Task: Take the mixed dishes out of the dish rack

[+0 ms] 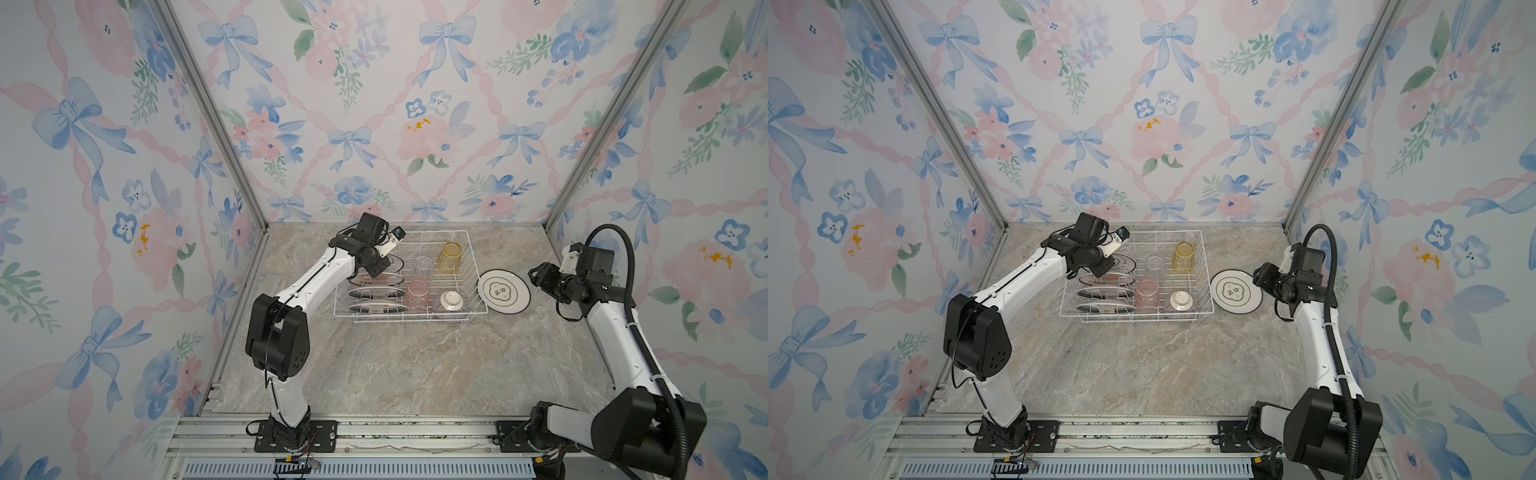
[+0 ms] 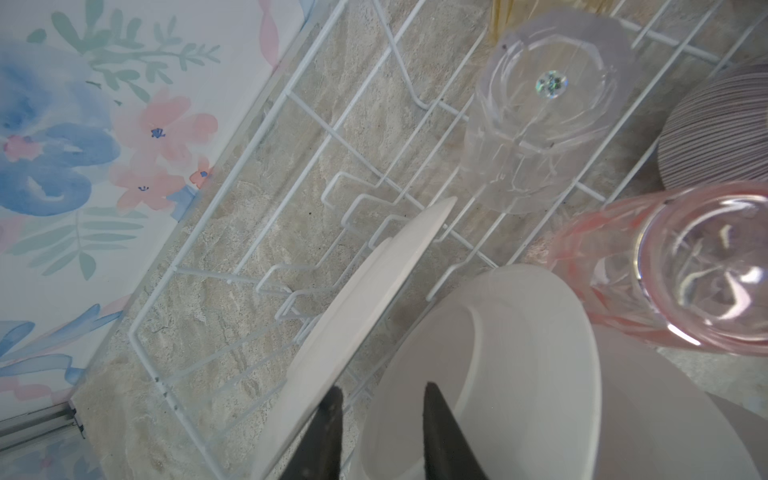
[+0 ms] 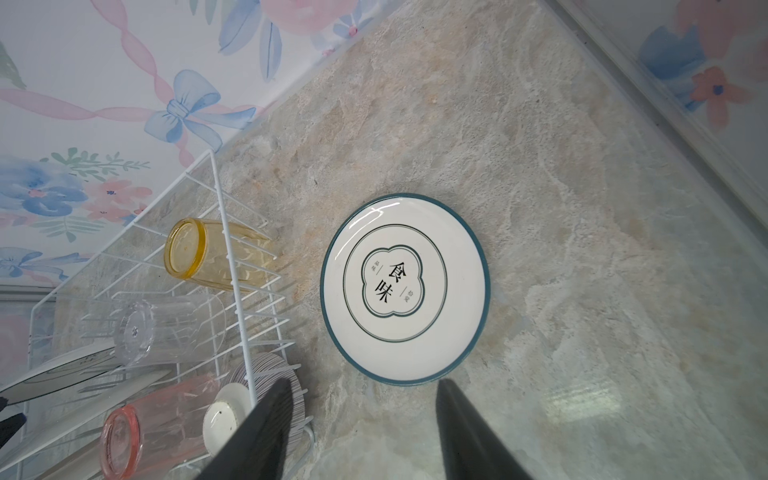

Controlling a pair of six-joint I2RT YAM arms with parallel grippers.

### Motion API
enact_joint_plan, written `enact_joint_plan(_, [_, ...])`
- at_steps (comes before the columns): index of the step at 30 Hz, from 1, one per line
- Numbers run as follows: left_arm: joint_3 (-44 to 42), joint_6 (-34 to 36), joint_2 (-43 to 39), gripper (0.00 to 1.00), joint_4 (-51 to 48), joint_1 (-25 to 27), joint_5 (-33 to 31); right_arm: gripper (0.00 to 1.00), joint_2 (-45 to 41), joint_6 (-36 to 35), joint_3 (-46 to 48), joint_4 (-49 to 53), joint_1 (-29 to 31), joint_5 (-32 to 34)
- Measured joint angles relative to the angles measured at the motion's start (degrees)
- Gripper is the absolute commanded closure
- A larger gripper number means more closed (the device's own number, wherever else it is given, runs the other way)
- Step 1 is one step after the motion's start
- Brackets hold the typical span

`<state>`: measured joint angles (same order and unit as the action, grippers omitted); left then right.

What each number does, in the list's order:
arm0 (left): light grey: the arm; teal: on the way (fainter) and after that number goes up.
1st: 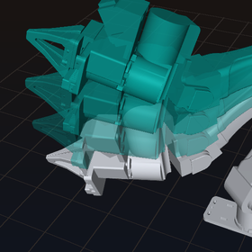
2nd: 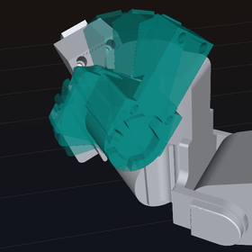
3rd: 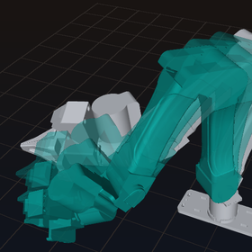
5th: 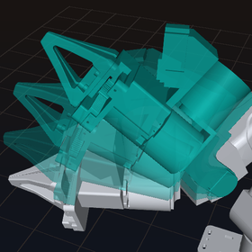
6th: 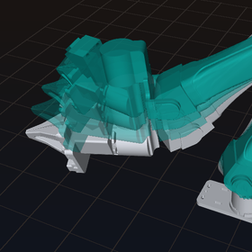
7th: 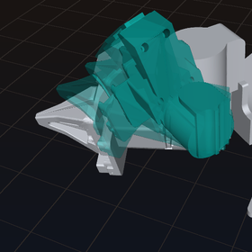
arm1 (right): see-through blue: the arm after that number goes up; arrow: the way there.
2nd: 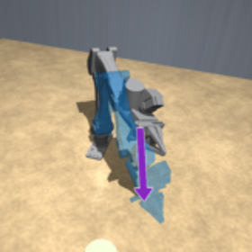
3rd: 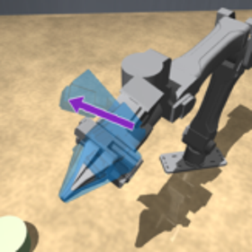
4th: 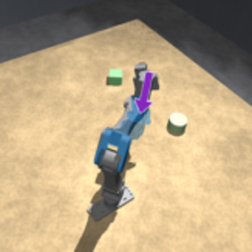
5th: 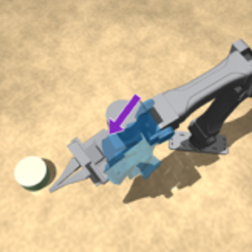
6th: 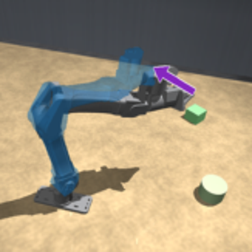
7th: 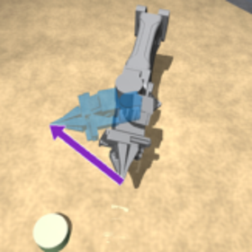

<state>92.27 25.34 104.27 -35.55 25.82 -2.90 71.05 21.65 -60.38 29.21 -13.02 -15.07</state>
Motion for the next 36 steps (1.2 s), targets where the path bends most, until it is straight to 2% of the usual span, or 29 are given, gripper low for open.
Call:
enact_joint_plan(11, [-0.5, 0.2, -4.4, 0.71, -0.4, 0.4, 1.4, 0.42, 0.0, 0.7, 0.0, -1.5, 0.0, -1.2])
enact_joint_plan(19, [-2.3, 0.6, -6.9, 0.68, -0.4, 2.0, 1.0, 0.42, 0.0, 1.5, 0.0, -2.4, 0.4, -2.2])
enact_joint_plan(26, [-3.2, 2.6, -6.6, 0.71, -0.7, 2.5, -2.4, 0.41, 0.0, 1.5, 0.0, -2.4, 0.5, -2.3])
enact_joint_plan(36, [-1.3, 7.8, -1.3, 0.73, -0.4, 2.5, -7.4, 0.42, 0.0, 1.5, 0.1, -2.7, 0.5, -2.5])
